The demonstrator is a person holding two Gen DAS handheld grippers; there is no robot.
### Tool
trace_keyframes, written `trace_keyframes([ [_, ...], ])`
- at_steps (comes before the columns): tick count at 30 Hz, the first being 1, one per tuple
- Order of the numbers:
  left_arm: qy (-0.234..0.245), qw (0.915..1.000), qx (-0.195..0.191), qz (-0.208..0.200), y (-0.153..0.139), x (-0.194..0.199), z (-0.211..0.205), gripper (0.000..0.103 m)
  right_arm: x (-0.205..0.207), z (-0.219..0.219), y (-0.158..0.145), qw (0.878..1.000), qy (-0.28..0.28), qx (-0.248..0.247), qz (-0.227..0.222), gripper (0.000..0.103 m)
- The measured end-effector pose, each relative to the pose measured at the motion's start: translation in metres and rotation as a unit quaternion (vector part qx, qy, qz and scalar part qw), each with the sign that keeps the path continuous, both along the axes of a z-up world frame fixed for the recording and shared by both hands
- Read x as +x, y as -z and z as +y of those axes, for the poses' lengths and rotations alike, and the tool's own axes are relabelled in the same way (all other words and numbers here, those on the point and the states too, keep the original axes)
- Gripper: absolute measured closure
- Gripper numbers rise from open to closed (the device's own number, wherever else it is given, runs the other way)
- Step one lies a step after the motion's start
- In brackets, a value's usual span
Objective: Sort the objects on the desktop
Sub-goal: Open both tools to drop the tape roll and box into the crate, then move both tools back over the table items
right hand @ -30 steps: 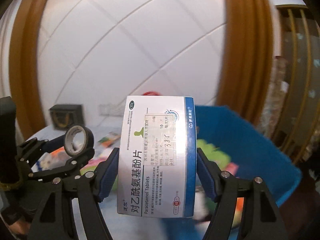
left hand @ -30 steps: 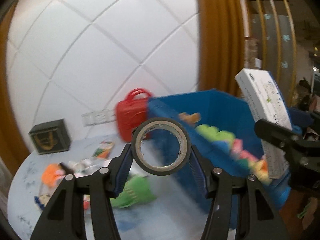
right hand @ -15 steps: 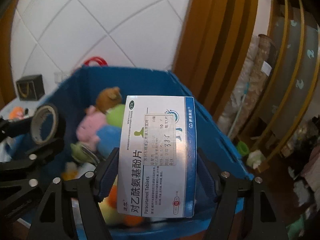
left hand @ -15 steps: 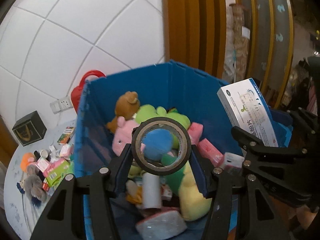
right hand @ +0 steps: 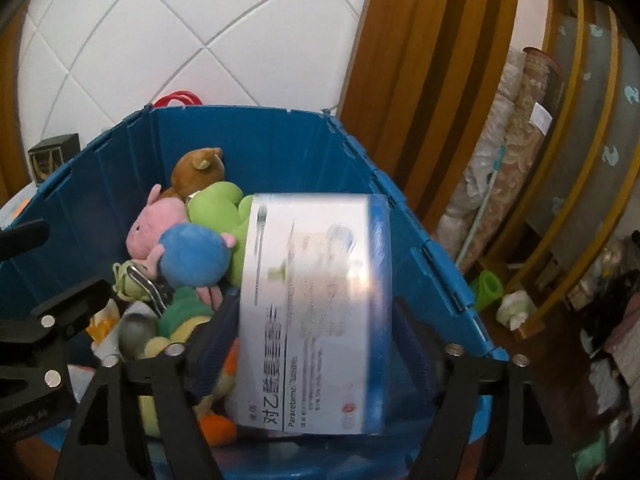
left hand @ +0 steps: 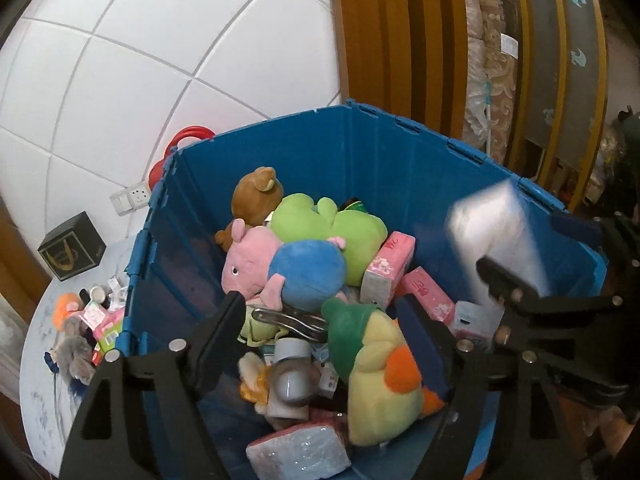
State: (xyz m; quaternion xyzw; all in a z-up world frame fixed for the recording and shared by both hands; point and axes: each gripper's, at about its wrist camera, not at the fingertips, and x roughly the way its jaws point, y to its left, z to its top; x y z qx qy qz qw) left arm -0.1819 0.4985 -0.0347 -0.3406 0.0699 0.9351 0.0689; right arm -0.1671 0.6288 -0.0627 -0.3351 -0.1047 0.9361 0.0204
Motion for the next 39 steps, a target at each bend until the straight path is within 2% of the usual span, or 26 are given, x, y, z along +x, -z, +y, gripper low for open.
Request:
trace_keyframes([
  [1,-0.002,1.0,0.0,0.0,0.0,0.0,-0.001,0.024,0.002,0.0,0.0,1.0,0.004,0.005,0.004,0.006],
  [5,-0.005,1.0,0.005,0.004,-0.003,0.005,-0.008,0.024,0.008,0.0,-0.003,1.0,0.002,0.01,0.007,0.0],
  [15,-0.017,0.9994,0.01,0.028,-0.015,0.034,-0.027,0.024,0.037,-0.006,-0.018,1.0,-0.003,-0.01,0.02,0.0],
  [23,-0.039,0.9972,0.038,0.051,-0.028,0.058,-0.074,0.024,0.055,-0.045,-0.038,0.998,-0.036,-0.016,0.042,0.0],
  [32,-0.088,0.9916,0.054,0.077,-0.033,0.084,-0.173,0.024,0.072,-0.139,-0.058,0.995,-0.077,-0.021,0.066,0.0],
  [39,-0.128,0.987,0.058,0.079,-0.02,0.108,-0.304,0.024,0.088,-0.253,-0.069,0.989,-0.112,-0.035,0.086,0.0],
])
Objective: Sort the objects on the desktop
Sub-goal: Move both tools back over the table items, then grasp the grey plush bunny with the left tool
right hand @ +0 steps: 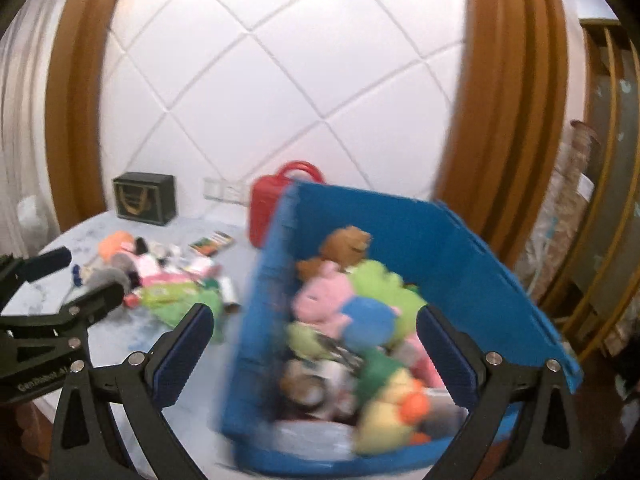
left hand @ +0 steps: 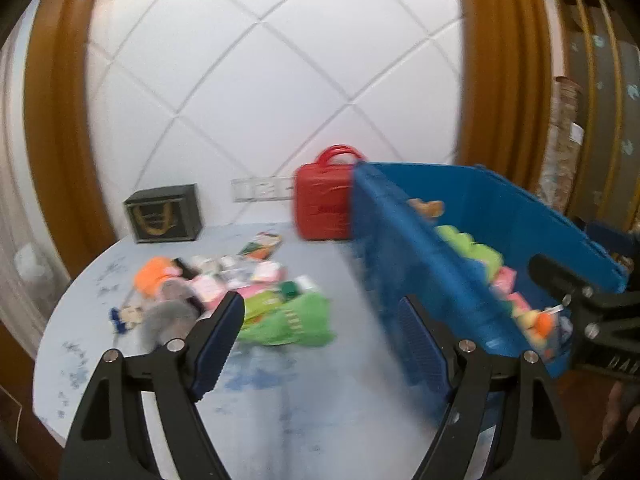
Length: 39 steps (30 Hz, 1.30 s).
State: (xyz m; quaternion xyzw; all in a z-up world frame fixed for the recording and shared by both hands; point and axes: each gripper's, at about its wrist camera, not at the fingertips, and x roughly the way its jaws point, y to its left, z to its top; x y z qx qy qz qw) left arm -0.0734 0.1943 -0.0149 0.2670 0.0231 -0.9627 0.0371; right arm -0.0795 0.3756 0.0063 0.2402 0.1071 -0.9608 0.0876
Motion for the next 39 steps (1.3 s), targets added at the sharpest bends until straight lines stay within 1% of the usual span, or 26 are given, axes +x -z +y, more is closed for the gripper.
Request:
trace_keyframes([
  [1,-0.004,1.0,-0.001,-0.002,0.002,0.002,-0.016,0.024,0.0,-0.023,0.001,1.0,-0.007,-0.001,-0.001,0.0],
  [3,-0.014,0.9998,-0.007,-0.01,0.009,0.006,-0.055,0.024,-0.002,-0.057,0.004,1.0,-0.015,-0.004,-0.008,0.0],
  [4,-0.018,0.9997,-0.01,-0.014,0.012,0.007,-0.073,0.024,-0.003,-0.078,0.008,1.0,-0.019,-0.006,-0.014,0.0],
  [7,-0.034,0.9989,-0.023,-0.023,0.024,0.009,-0.125,0.024,-0.007,-0.124,0.025,0.999,-0.029,-0.009,-0.033,0.0],
  [9,-0.046,0.9979,-0.027,-0.037,0.035,0.007,-0.153,0.024,-0.013,-0.144,0.039,0.998,-0.034,-0.007,-0.05,0.0],
  [11,-0.048,0.9971,-0.018,-0.057,0.047,0.002,-0.178,0.024,-0.022,-0.163,0.055,0.997,-0.032,-0.001,-0.077,0.0],
  [15,-0.068,0.9942,-0.007,-0.083,0.072,-0.011,-0.217,0.024,-0.046,-0.177,0.083,0.993,-0.022,0.011,-0.113,0.0],
  [20,-0.1,0.9875,0.013,-0.121,0.101,-0.034,-0.259,0.024,-0.082,-0.178,0.11,0.989,-0.018,0.015,-0.147,0.0],
  [22,-0.115,0.9849,0.015,-0.129,0.11,-0.043,-0.27,0.024,-0.103,-0.178,0.121,0.987,-0.02,0.017,-0.158,0.0],
  [27,-0.15,0.9752,0.027,-0.161,0.14,-0.073,-0.294,0.024,-0.152,-0.179,0.147,0.982,-0.037,0.022,-0.183,0.0],
  [31,-0.149,0.9695,0.037,-0.191,0.164,-0.095,-0.299,0.024,-0.183,-0.184,0.17,0.976,-0.041,0.024,-0.212,0.0],
  [34,-0.143,0.9667,0.041,-0.209,0.175,-0.114,-0.302,0.024,-0.201,-0.187,0.183,0.973,-0.037,0.031,-0.227,0.0],
  [39,-0.114,0.9654,0.027,-0.233,0.19,-0.158,-0.308,0.024,-0.224,-0.184,0.197,0.968,-0.015,0.022,-0.249,0.0],
])
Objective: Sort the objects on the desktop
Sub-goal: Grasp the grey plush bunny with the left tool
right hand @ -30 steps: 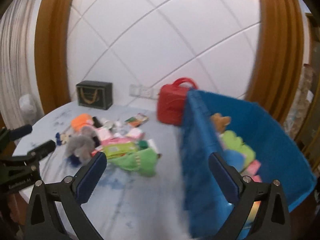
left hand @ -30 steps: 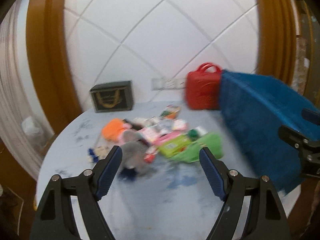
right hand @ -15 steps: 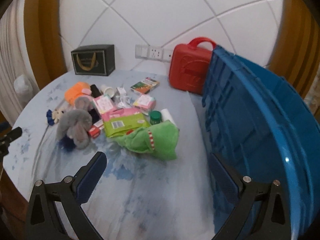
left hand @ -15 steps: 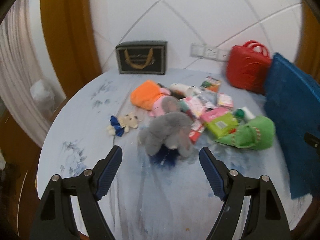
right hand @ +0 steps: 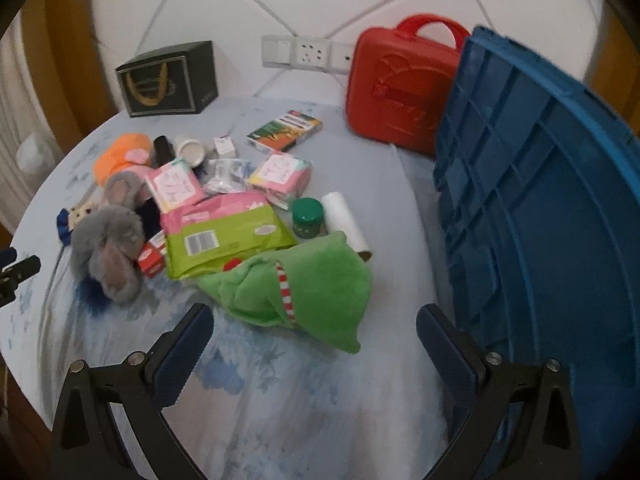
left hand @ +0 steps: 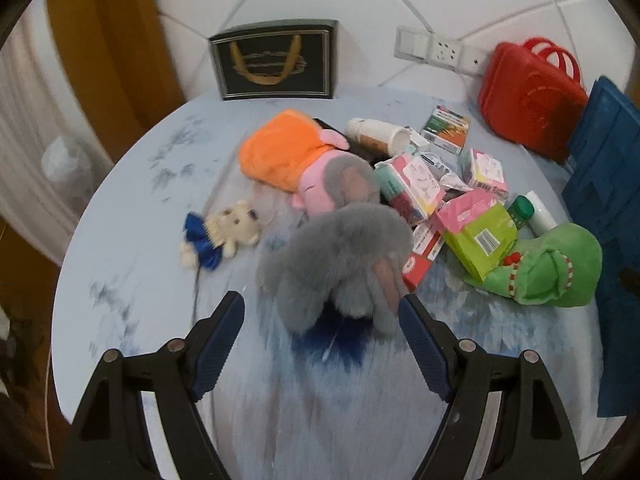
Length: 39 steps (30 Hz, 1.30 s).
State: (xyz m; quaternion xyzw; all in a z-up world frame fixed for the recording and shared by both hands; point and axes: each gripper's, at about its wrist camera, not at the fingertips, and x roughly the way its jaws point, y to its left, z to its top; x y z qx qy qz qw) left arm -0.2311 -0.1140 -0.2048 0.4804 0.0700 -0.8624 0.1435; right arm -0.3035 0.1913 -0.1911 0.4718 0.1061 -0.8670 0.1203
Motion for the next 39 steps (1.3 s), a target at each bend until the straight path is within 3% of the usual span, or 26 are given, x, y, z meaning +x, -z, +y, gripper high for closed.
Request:
trace_keyframes([
  [11,0.066,0.9949,0.008,-0.076,0.056,-0.095,-0.011,0.024,-0.055,-0.015,0.032,0.998,0.032,0.006,-0.045,0.0],
  [17,0.086,0.9899,0.036,-0.106,0.097,-0.108,-0.012,0.026,-0.077,-0.058,0.053,0.996,-0.002,-0.05,-0.078,0.0],
  [21,0.08,0.9906,0.063,-0.091,0.106,-0.102,-0.016,0.035,-0.076,-0.092,0.07,0.994,-0.026,-0.05,-0.09,0.0],
  [23,0.074,0.9927,0.059,-0.074,0.101,-0.099,-0.016,0.044,-0.073,-0.107,0.078,0.993,-0.04,-0.048,-0.099,0.004],
  [26,0.066,0.9943,0.065,-0.053,0.092,-0.1,-0.019,0.047,-0.071,-0.127,0.09,0.992,-0.048,-0.045,-0.105,0.006],
  [33,0.065,0.9942,0.075,-0.039,0.092,-0.116,-0.018,0.048,-0.102,-0.136,0.111,0.989,0.043,-0.075,-0.122,0.0],
  [39,0.067,0.9934,0.085,-0.038,0.101,-0.14,-0.018,0.048,-0.124,-0.125,0.131,0.976,0.105,-0.102,-0.163,0.0],
])
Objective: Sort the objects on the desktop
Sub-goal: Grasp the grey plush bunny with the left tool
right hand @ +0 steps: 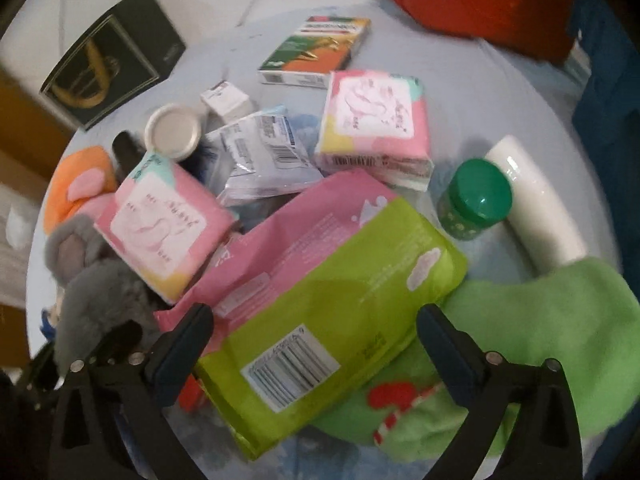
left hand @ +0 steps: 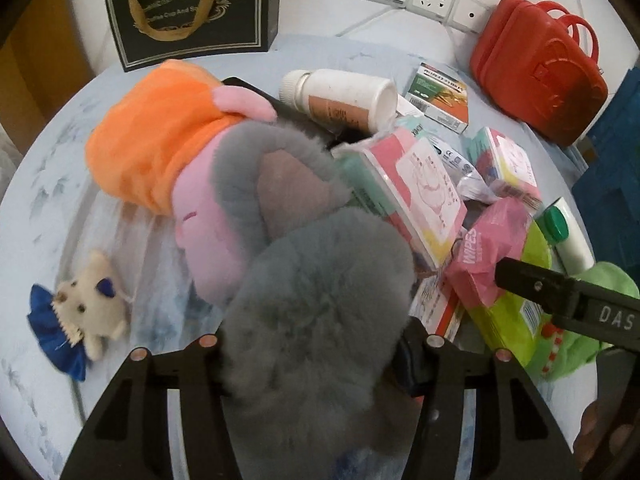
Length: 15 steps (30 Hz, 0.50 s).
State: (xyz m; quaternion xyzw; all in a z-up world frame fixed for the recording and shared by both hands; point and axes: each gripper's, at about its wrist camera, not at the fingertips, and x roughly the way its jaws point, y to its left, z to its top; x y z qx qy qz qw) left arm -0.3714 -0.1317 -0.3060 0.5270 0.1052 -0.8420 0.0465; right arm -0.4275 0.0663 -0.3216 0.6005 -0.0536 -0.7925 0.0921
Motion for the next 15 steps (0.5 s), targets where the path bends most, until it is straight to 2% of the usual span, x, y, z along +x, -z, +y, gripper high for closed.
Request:
trace_keyframes([
  [7,0.002,0.9999,0.004,-0.009,0.013,-0.018,0.002,0.048,-0.012,-0.005,0.004,0.999,0.042,-0.012,-0.015,0.0],
  [9,0.001,0.9999,0.009,-0.014,0.016,-0.018,0.001,0.05,-0.014,-0.011,0.009,1.0,0.023,-0.002,-0.012,0.0],
  [12,0.002,0.9999,0.005,-0.016,0.016,-0.013,0.002,0.052,-0.01,-0.021,0.012,0.998,-0.047,0.036,-0.004,0.0],
  [15,0.004,0.9999,-0.005,-0.015,0.012,-0.003,0.002,0.052,0.004,-0.008,0.023,0.996,-0.086,0.031,-0.016,0.001],
])
